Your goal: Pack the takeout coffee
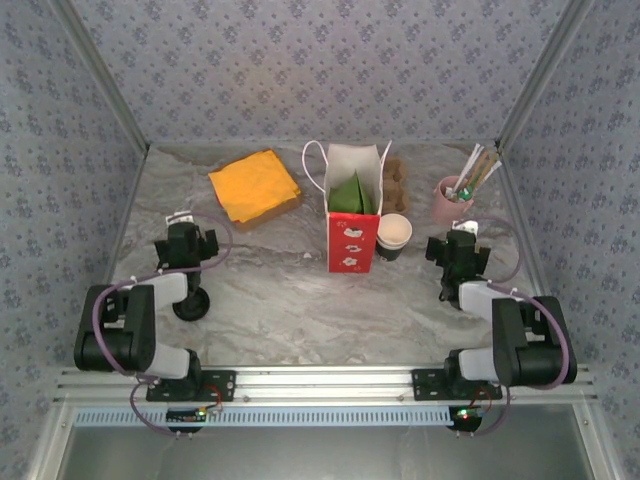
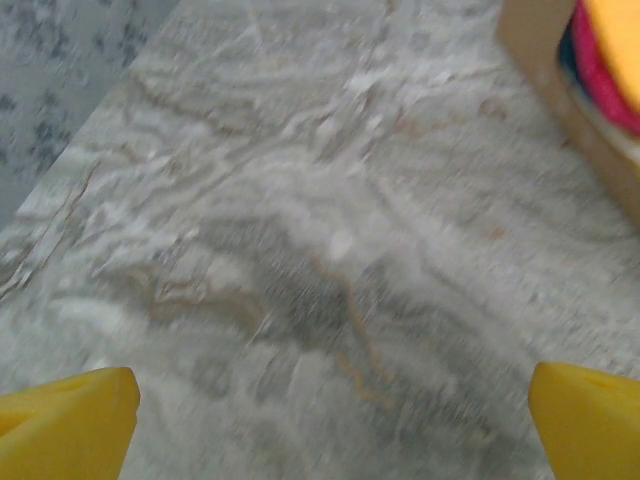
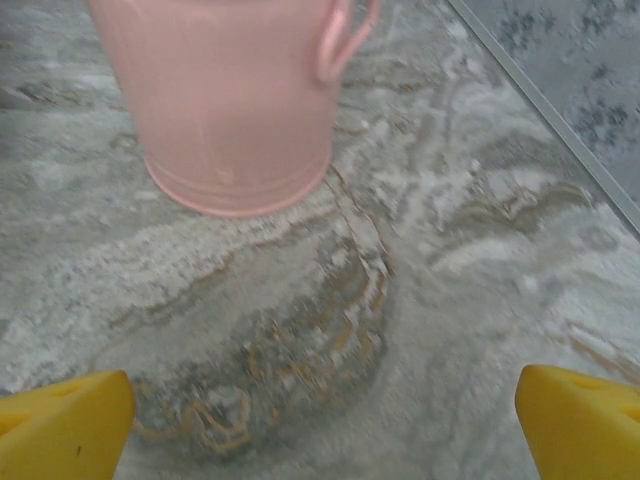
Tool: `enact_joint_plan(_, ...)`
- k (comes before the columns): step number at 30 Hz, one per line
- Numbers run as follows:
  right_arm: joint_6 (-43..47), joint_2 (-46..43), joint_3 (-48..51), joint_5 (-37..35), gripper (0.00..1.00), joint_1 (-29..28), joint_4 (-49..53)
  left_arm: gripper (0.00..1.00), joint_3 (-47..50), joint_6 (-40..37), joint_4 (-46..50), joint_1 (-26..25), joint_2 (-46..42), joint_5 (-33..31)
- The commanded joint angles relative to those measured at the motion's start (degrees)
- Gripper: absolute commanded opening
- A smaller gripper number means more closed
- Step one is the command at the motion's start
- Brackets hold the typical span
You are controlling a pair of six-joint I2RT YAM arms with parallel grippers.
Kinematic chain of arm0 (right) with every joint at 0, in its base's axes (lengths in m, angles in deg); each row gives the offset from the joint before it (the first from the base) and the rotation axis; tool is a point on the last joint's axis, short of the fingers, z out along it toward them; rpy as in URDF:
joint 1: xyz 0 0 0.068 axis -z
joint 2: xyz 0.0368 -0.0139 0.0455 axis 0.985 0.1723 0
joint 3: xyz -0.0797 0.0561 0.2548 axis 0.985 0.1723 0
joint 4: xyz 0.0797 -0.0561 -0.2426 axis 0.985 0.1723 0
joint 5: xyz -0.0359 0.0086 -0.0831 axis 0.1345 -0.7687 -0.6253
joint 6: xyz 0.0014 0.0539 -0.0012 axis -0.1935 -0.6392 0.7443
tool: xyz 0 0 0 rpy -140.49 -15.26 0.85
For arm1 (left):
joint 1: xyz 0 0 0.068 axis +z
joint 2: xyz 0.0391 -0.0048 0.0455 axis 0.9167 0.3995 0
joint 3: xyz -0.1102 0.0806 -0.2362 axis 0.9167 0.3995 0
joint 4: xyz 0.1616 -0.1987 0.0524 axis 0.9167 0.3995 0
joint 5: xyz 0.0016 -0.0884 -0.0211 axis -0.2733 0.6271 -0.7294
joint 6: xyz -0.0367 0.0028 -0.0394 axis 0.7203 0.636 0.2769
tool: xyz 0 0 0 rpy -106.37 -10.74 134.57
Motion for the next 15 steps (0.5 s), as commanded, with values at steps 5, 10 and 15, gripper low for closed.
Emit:
enact_joint_plan(5, 4.99, 6.66, 0.85, 8.33, 1.00, 2.11, -18.56, 1.00, 3.31, -4.21, -19.72, 0.92, 5.82, 9.57)
enact_joint_plan(10, 4.56, 9.35, 0.55, 10.21, 1.00, 3.11, -20.32, 1.00, 2.77, -3.61, -18.31, 1.81, 5.53, 11.67)
enact_joint_plan(15, 4.93, 9.72, -0.58, 10.10, 1.00, 2.90, -18.63, 1.00, 2.73, -3.64, -18.25, 2.24, 5.50, 12.24)
